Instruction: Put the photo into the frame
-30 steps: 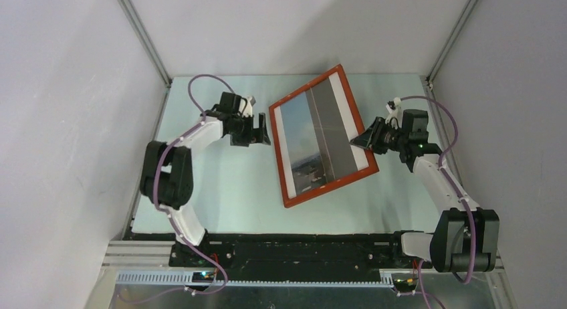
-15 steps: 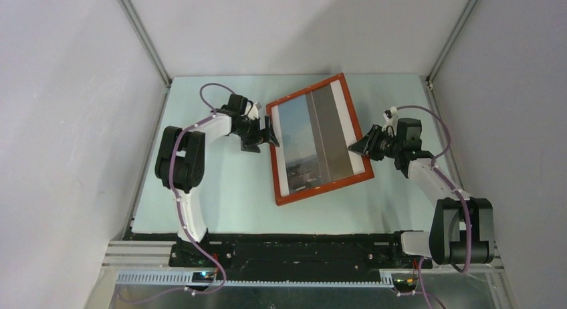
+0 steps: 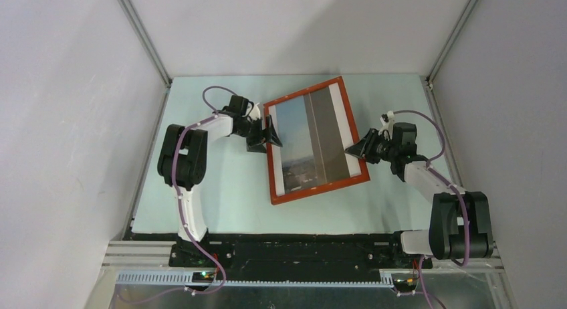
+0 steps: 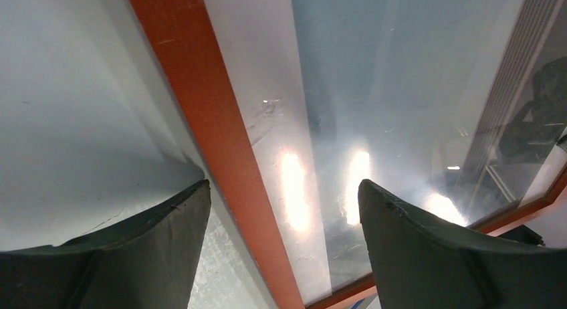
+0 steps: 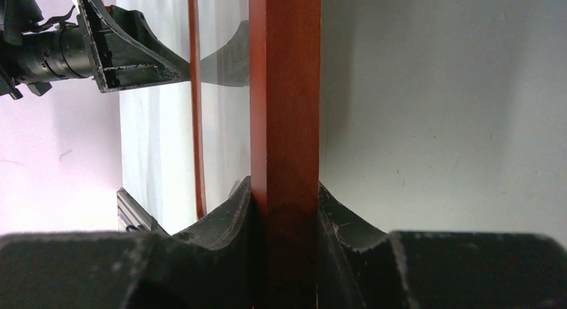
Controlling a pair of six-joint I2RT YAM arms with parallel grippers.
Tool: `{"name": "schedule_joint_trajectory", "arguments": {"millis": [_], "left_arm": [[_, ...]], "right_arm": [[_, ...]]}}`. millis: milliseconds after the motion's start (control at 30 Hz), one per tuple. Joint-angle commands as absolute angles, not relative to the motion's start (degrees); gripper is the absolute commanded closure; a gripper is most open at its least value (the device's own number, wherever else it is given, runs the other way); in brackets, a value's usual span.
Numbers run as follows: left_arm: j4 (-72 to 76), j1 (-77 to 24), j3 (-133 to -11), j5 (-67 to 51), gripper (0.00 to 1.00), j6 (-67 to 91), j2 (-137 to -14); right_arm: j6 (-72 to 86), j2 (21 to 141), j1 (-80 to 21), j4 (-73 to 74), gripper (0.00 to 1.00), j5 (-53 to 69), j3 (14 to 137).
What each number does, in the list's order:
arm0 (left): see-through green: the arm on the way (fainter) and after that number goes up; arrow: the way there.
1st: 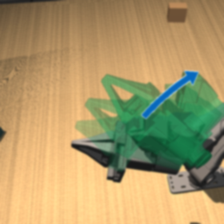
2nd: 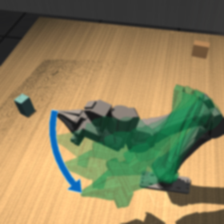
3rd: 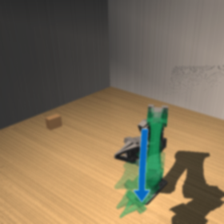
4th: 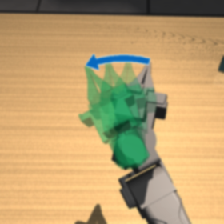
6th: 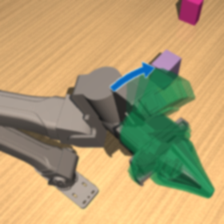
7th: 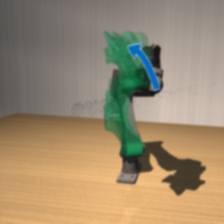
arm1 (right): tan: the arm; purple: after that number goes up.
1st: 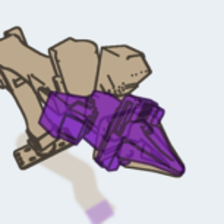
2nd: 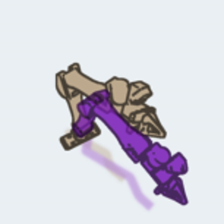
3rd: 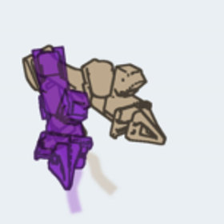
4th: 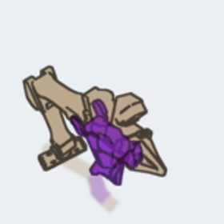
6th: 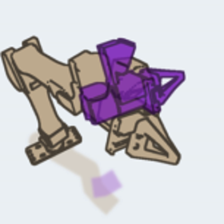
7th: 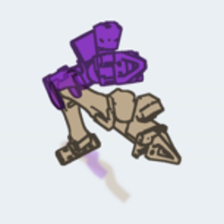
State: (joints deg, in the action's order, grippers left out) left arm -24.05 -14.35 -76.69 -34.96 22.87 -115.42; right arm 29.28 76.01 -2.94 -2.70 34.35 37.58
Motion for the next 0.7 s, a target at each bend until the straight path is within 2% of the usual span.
{"name": "schedule_joint_trajectory", "arguments": {"millis": [0,233,433,667], "left_arm": [[-22.2,-14.6,-76.8,-37.7,0.16,23.1,-115.7],[-22.1,-14.6,-76.3,-37.8,0.21,22.1,-113.9],[-22.1,-14.5,-75.7,-37.1,0.25,20.7,-112.8],[-22.1,-14.4,-75.0,-36.7,0.26,19.4,-111.7]], "right_arm": [[22.7,77.7,-4.6,-5.7,0.82,25.8,36.4],[21.6,78.6,-6.1,-5.3,0.68,23.0,36.2],[22.2,78.6,-5.1,-8.1,0.50,25.8,34.2],[23.2,78.5,-4.4,-12.3,0.44,31.5,32.5]]}}
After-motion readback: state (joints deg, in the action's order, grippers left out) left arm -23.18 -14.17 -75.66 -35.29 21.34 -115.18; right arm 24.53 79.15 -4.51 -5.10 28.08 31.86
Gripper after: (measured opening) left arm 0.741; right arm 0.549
